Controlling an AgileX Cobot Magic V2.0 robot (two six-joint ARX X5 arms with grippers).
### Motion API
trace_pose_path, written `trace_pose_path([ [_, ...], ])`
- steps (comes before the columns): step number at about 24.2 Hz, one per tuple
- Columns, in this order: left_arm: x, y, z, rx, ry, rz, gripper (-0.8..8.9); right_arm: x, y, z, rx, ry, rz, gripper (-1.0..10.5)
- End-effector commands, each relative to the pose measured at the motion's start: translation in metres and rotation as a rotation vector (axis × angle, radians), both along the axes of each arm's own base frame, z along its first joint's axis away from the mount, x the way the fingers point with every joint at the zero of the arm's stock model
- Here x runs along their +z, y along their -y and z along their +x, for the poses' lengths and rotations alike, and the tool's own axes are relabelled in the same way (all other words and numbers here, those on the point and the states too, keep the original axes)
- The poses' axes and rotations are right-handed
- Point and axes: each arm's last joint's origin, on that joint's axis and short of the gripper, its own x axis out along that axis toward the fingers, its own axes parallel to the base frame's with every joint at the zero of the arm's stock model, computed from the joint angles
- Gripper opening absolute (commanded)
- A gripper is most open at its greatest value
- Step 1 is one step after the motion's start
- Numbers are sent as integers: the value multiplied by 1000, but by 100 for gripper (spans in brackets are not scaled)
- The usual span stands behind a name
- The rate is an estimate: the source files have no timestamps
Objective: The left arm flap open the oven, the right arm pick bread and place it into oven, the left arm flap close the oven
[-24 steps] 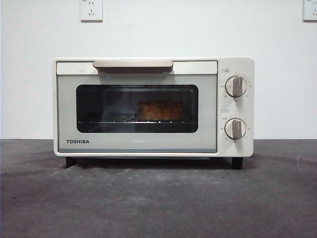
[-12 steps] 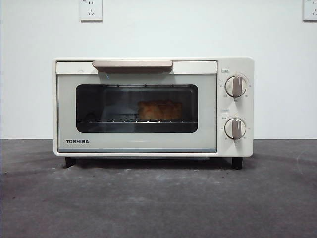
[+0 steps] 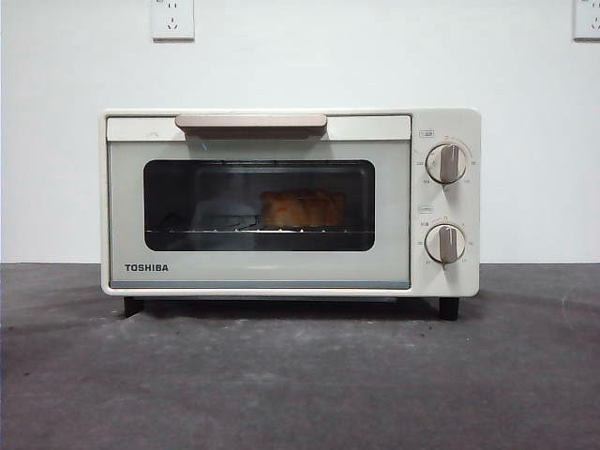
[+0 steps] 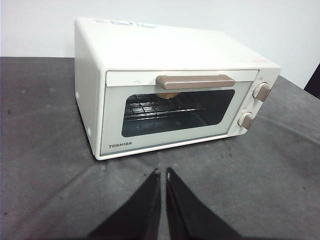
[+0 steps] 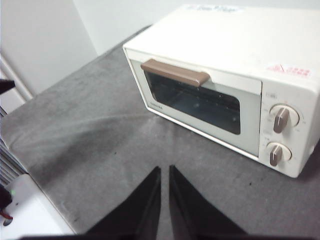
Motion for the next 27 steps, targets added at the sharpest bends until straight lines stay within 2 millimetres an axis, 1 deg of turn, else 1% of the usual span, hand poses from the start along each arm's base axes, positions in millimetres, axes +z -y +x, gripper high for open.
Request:
trace_pose_path([
  [1,5,0,-1,-1,28,13,28,7,0,-1,7,33,16,24],
  [8,0,0,2,-2,15,11,28,7,0,-1,7,33,16,24],
  [11,-5,-1,10,3,51,13,28,7,0,-1,7,33,16,24],
  [13,-12,-3,20,51,81,14,28,7,0,-1,7,33,16,24],
  [16,-32,-8,38,183,111,6,28,7,0,-1,7,33,16,24],
  [18,-50,-12,49,274,107,5,28,7,0,-1,7,33,16,24],
  [20,-68,-14,56,338,93,18,28,7,0,-1,7,33,16,24],
  [24,-99,-18,61,457,50,45,28,7,0,-1,7,33,16,24],
  [27,-112,-20,61,521,35,61,28,7,0,-1,7,33,16,24],
])
